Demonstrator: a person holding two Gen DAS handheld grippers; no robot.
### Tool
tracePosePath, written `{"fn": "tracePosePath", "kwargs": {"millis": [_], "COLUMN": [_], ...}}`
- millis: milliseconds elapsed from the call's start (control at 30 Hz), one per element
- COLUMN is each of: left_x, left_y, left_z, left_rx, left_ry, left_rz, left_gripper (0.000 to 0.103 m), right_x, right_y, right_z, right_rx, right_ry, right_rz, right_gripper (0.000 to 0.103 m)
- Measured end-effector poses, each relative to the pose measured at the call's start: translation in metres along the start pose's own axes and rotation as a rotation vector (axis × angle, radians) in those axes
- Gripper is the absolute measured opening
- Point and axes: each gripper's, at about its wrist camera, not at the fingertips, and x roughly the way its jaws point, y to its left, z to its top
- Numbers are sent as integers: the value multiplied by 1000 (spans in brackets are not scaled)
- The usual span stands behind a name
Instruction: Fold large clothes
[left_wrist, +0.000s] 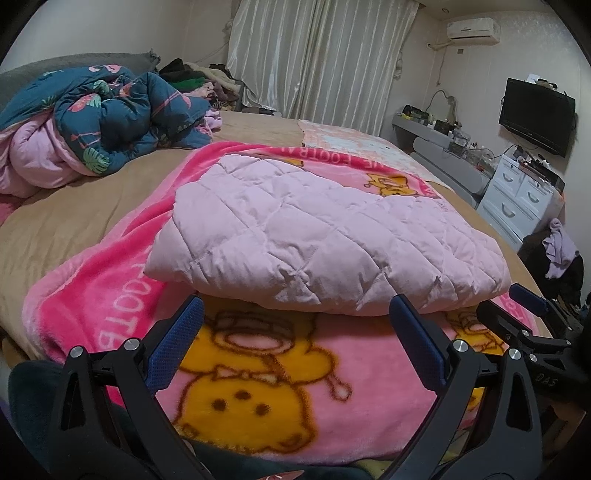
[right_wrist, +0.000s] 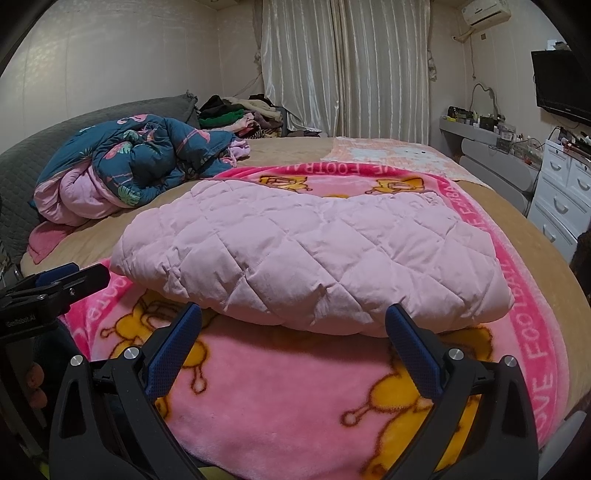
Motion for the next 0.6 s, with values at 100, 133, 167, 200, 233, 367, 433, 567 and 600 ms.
{"fn": "tracePosePath", "kwargs": {"millis": [100, 133, 167, 200, 233, 367, 433, 567, 600], "left_x": [0, 0, 1, 0, 0, 0, -1, -1, -1], "left_y": [0, 0, 1, 0, 0, 0, 0, 0, 0], "left_z": [0, 0, 0, 0, 0, 0, -1, -2, -2], "left_rx": [2, 2, 1, 0, 0, 1, 3, 4, 3], "left_ry": [-2, -2, -1, -1, -1, 1, 1, 2, 2], "left_rz": [-2, -3, -3, 1, 2, -1, 1, 1, 0], "left_gripper": [94, 94, 94, 94, 94, 94, 94, 94, 94], "right_x": [0, -1, -1, -1, -1, -1, -1, -1, 0], "right_y": [1, 1, 2, 2, 2, 2, 2, 3, 3], "right_z": [0, 0, 0, 0, 0, 0, 0, 0, 0], "right_rx": [-2, -3, -5, -3, -3, -3, -2, -9, -10], "right_ry": [3, 2, 1, 0, -1, 1, 0, 1, 1], "right_rz": [1, 1, 0, 0, 1, -1, 1, 1, 1], "right_gripper": [99, 99, 99, 99, 99, 99, 99, 99, 99]}}
